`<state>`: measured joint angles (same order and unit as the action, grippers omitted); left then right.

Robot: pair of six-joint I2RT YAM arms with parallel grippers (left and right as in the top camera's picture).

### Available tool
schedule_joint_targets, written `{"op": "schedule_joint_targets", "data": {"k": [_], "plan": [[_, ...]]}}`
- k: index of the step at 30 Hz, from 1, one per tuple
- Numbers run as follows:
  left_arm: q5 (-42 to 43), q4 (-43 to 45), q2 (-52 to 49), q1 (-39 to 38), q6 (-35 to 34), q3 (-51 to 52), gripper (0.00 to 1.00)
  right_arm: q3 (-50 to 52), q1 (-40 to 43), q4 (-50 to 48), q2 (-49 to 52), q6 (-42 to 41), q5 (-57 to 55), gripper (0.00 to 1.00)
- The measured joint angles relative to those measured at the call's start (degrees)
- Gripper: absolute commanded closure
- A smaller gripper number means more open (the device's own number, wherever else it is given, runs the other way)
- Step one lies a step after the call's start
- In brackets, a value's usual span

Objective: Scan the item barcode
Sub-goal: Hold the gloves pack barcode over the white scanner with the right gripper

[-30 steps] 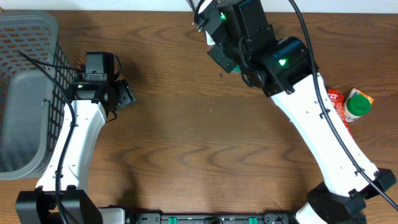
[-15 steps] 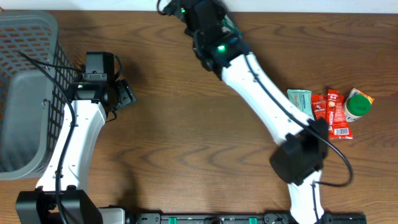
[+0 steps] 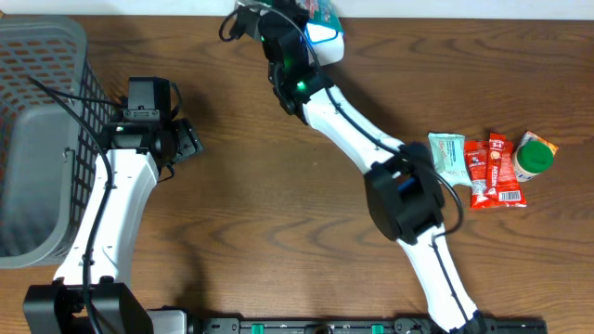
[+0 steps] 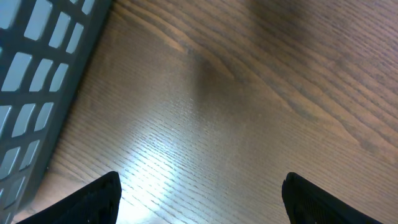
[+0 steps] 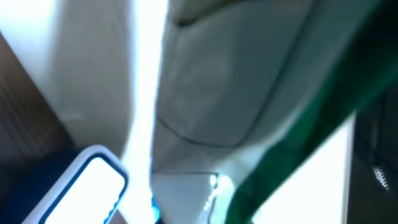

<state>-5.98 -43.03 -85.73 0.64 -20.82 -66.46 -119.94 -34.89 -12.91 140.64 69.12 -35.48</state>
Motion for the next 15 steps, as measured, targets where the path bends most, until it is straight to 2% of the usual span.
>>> {"op": "schedule_joint_targets", "data": {"k": [7, 15], "plan": [[-0.02, 0.00, 0.00, 0.00, 0.00, 0.00, 0.16, 0.02, 2.56, -2.78, 3.87, 2.12, 0.74, 0.99], [-0.02, 0.00, 0.00, 0.00, 0.00, 0.00, 0.16, -0.02, 3.17, 4.87, 3.85, -3.69, 4.24, 0.99]]}}
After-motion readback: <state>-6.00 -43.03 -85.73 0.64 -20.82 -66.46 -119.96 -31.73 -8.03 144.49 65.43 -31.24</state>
